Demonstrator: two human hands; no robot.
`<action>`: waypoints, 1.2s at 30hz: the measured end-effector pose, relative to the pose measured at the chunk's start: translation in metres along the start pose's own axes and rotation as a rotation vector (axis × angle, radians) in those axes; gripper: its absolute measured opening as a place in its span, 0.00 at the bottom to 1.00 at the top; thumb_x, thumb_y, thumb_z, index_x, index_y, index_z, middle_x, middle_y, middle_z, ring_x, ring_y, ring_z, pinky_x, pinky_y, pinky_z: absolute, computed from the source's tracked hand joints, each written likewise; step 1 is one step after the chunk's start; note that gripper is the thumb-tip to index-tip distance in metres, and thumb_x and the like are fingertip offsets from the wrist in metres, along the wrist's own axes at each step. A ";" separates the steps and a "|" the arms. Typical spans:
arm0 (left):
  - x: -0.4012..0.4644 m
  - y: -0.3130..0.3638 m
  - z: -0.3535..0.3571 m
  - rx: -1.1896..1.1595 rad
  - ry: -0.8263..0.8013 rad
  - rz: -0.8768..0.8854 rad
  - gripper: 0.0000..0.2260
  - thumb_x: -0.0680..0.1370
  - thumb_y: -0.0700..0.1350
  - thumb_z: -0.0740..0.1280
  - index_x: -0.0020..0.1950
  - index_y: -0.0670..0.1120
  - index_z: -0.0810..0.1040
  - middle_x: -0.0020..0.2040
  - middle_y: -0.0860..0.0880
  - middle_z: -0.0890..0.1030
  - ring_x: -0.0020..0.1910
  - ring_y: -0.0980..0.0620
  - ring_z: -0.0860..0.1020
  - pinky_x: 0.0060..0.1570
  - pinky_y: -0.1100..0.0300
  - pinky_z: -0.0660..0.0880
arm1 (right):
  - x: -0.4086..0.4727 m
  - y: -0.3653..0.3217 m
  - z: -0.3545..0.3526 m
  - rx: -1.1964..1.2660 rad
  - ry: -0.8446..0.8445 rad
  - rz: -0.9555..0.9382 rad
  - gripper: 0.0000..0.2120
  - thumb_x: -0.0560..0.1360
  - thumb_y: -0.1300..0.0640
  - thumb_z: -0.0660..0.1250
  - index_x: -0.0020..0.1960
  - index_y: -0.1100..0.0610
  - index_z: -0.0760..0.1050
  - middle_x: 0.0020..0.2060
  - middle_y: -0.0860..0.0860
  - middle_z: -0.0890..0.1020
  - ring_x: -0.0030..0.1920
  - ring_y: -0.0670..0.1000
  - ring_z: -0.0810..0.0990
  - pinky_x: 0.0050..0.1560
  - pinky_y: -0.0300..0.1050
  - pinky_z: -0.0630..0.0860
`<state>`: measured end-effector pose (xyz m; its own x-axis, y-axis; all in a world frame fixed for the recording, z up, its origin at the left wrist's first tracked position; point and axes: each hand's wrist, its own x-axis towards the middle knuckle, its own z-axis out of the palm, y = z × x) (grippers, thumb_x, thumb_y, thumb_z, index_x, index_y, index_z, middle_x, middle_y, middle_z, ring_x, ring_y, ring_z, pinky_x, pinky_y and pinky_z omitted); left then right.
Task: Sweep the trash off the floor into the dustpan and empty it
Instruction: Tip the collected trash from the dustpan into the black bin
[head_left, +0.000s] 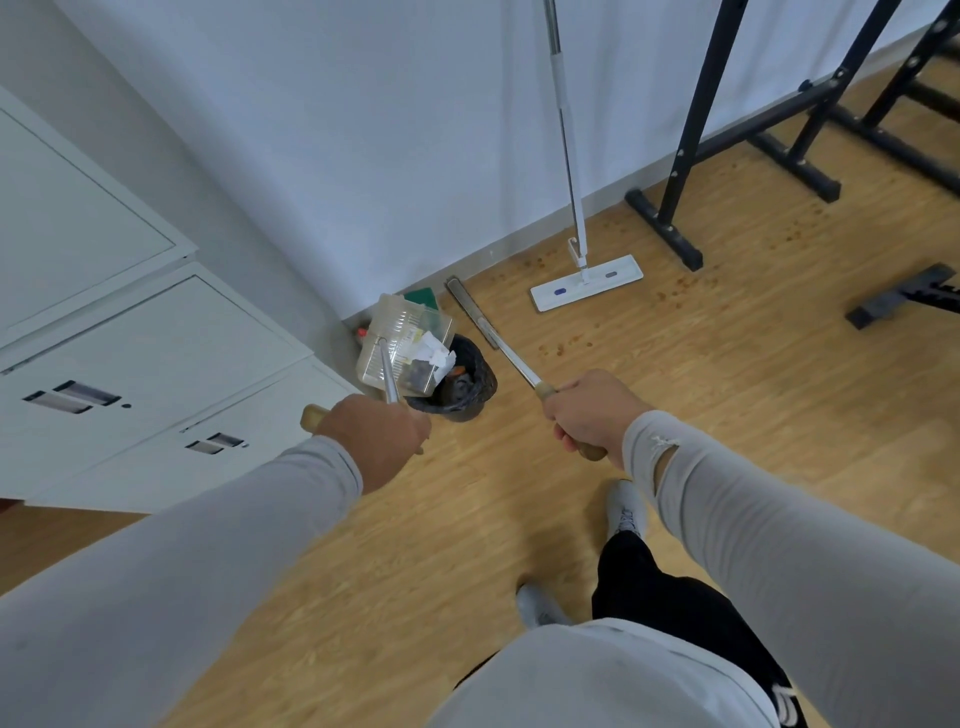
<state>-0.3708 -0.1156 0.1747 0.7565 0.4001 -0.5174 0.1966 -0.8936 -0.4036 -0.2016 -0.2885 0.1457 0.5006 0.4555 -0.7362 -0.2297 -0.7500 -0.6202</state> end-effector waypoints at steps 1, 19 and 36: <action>0.000 0.000 -0.001 0.010 0.002 0.013 0.12 0.80 0.39 0.59 0.61 0.52 0.73 0.51 0.53 0.77 0.45 0.45 0.79 0.31 0.54 0.68 | 0.000 0.001 0.000 0.004 0.004 0.000 0.11 0.80 0.57 0.62 0.49 0.62 0.80 0.36 0.59 0.81 0.36 0.57 0.76 0.34 0.49 0.70; -0.008 0.000 -0.006 -0.050 -0.021 -0.026 0.12 0.81 0.41 0.59 0.62 0.53 0.72 0.42 0.56 0.71 0.41 0.46 0.74 0.39 0.49 0.73 | -0.003 0.002 -0.001 -0.044 -0.011 0.006 0.14 0.80 0.56 0.62 0.55 0.65 0.81 0.36 0.58 0.82 0.36 0.56 0.76 0.31 0.46 0.69; -0.008 -0.008 -0.008 -0.015 0.073 0.046 0.12 0.79 0.38 0.58 0.60 0.51 0.72 0.49 0.49 0.78 0.43 0.43 0.80 0.43 0.47 0.78 | -0.001 0.005 -0.008 -0.050 0.002 -0.046 0.09 0.78 0.62 0.65 0.53 0.65 0.80 0.39 0.59 0.81 0.38 0.57 0.78 0.42 0.50 0.77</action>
<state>-0.3728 -0.1136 0.1878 0.8081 0.3433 -0.4786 0.1694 -0.9137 -0.3695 -0.1965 -0.2967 0.1451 0.5112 0.4893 -0.7066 -0.1643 -0.7513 -0.6391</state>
